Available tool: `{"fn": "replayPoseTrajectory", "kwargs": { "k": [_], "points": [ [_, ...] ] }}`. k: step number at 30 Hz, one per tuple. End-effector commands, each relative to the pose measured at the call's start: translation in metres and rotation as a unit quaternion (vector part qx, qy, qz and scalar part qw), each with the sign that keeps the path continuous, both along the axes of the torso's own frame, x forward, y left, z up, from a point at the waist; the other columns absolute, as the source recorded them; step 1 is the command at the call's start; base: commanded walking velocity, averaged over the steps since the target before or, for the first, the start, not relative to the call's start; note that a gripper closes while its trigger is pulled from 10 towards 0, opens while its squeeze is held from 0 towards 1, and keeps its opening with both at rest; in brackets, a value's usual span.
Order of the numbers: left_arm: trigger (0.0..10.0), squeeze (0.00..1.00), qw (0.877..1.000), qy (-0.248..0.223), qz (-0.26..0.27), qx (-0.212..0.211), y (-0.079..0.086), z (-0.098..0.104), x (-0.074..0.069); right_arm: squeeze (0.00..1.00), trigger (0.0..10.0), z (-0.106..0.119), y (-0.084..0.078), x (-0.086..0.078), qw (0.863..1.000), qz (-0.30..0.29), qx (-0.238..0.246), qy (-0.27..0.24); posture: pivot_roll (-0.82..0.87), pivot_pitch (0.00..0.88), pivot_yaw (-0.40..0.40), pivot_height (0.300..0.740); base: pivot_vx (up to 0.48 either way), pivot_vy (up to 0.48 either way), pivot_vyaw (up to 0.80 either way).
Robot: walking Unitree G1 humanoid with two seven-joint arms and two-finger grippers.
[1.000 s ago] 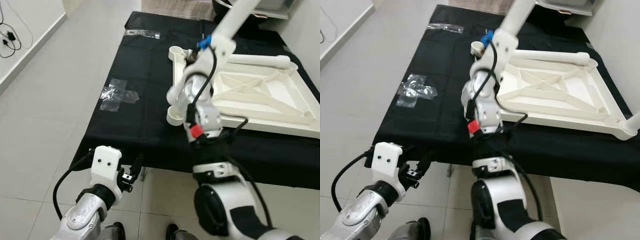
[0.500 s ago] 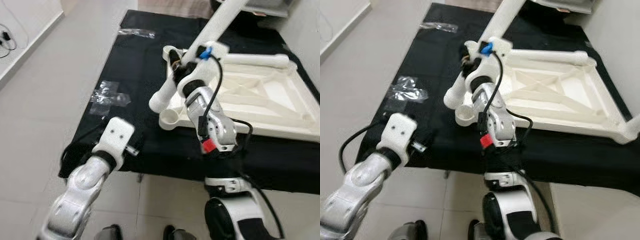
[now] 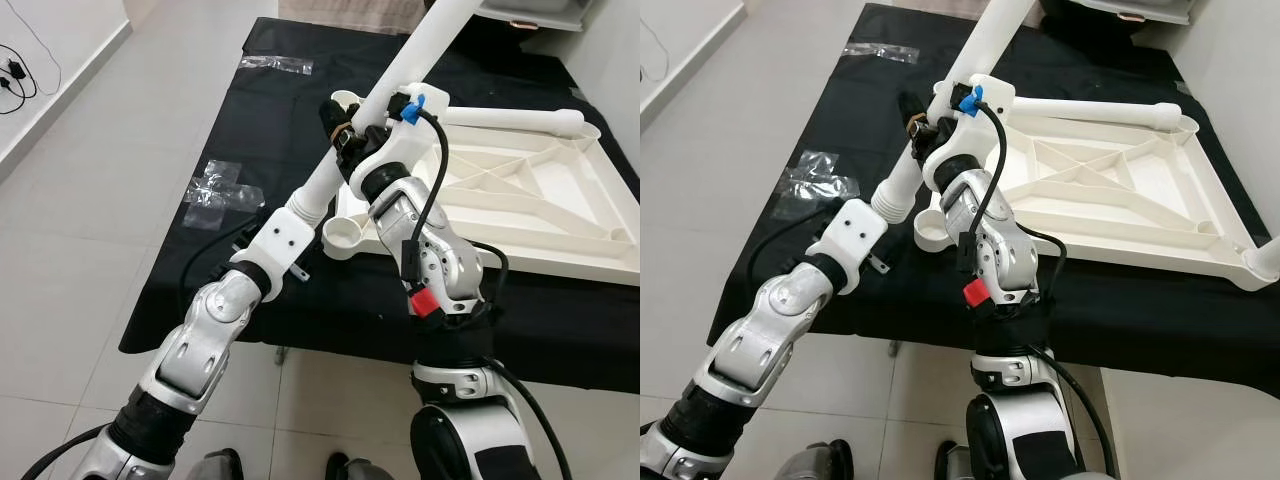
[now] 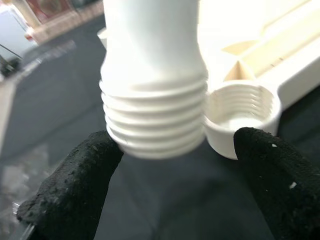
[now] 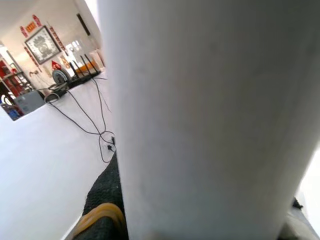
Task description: Building children table
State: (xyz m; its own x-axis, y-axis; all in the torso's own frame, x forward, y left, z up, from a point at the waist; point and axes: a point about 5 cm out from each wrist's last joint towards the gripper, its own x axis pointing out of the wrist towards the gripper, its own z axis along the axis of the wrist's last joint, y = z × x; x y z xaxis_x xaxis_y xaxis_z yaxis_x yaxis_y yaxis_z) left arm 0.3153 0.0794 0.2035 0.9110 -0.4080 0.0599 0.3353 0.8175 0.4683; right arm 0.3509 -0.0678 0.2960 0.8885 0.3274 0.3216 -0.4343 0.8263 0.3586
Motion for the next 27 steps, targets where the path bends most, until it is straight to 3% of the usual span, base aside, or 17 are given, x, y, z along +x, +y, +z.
{"fn": "replayPoseTrajectory", "kwargs": {
  "k": [1, 15, 27],
  "points": [
    [10.0, 0.00, 1.000, -0.011, -0.016, 0.008, -0.010, -0.001, 0.002, 0.00, 10.0, 0.000, 0.006, -0.007, 1.000, 0.027, -0.001, -0.008, 0.11, 0.111, -0.107, 0.740, 0.000, 0.000, 0.00],
    [10.0, 0.00, 0.999, -0.035, -0.013, 0.013, -0.010, 0.005, 0.019, 0.00, 10.0, -0.010, 0.017, -0.017, 0.998, 0.059, -0.004, 0.009, 0.10, 0.087, -0.095, 0.740, 0.000, 0.000, 0.00],
    [10.0, 0.00, 1.000, -0.015, -0.017, 0.010, -0.014, -0.006, 0.018, 0.00, 10.0, -0.006, 0.015, -0.018, 0.998, 0.059, -0.010, 0.001, 0.09, 0.096, -0.093, 0.740, 0.000, 0.000, 0.00]
  ]
}}
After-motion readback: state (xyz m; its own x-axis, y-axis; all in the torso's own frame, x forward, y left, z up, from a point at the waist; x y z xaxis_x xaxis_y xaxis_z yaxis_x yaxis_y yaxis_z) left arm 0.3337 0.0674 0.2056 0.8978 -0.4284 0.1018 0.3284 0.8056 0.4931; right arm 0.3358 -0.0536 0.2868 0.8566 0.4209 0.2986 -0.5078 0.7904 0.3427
